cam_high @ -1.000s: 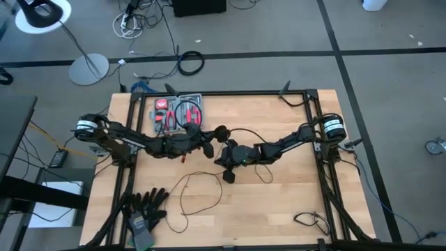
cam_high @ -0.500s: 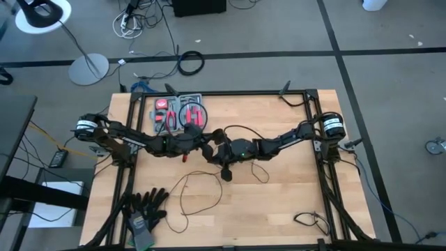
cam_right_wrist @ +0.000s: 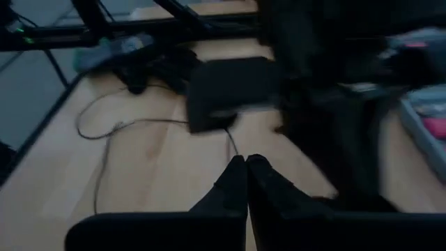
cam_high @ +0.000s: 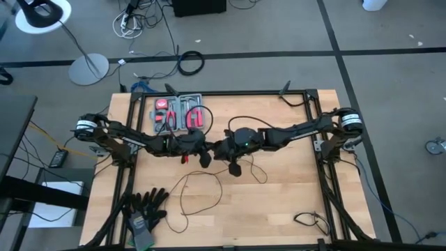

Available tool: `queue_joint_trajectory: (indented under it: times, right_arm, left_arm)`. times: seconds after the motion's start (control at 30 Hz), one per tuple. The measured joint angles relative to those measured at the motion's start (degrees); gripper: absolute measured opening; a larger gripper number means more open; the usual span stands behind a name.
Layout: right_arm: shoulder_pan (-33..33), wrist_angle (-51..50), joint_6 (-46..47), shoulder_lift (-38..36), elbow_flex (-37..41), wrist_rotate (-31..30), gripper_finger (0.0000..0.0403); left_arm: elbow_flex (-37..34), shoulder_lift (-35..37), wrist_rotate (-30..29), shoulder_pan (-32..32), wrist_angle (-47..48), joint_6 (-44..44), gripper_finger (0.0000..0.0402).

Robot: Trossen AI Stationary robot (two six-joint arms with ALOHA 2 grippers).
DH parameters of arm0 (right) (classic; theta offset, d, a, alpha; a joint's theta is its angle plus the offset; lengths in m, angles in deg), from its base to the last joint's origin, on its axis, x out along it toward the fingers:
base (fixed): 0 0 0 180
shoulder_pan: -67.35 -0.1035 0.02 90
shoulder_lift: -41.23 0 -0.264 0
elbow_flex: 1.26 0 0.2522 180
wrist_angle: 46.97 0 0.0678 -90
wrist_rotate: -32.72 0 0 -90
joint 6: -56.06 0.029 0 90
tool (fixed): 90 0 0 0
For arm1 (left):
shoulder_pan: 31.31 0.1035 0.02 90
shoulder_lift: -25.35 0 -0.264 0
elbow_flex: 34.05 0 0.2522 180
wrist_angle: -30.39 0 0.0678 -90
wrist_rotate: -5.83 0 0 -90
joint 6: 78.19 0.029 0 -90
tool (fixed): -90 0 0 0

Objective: Coil cords
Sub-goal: Coil the black wire onto the spool

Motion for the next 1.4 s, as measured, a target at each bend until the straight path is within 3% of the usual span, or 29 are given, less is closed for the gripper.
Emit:
queue_joint_trajectory:
  times: [0.2,0.53,0.73,0.83,1.03,1.4]
  right_arm:
    - [0.71,-5.25,-0.6,-1.68,0.0,-5.06,0.0]
    - [0.71,-7.25,-0.58,-1.65,0.0,-9.3,0.0]
    - [0.71,-0.52,-2.41,-1.61,0.0,-6.74,0.0]
    - [0.89,-0.68,-2.51,-1.61,-0.02,-8.72,0.0]
    - [1.67,-7.57,-0.61,-1.61,-0.04,-10.07,0.0]
    - [2.01,-22.04,2.73,-2.77,-0.11,-13.08,0.0028]
  left_arm:
    - [-0.04,-0.04,6.48,0.04,-0.64,0.24,0.0]
    - [-0.09,-0.04,10.74,0.07,-0.93,0.39,0.0]
    - [-0.07,0.07,10.29,0.07,-1.11,0.4,0.0]
    - [-0.07,0.04,10.41,0.03,-0.89,0.36,0.0]
    - [-0.09,0.0,10.55,0.02,-0.61,0.39,0.0]
    - [-0.11,-0.02,2.6,0.27,-1.88,-0.1,0.0]
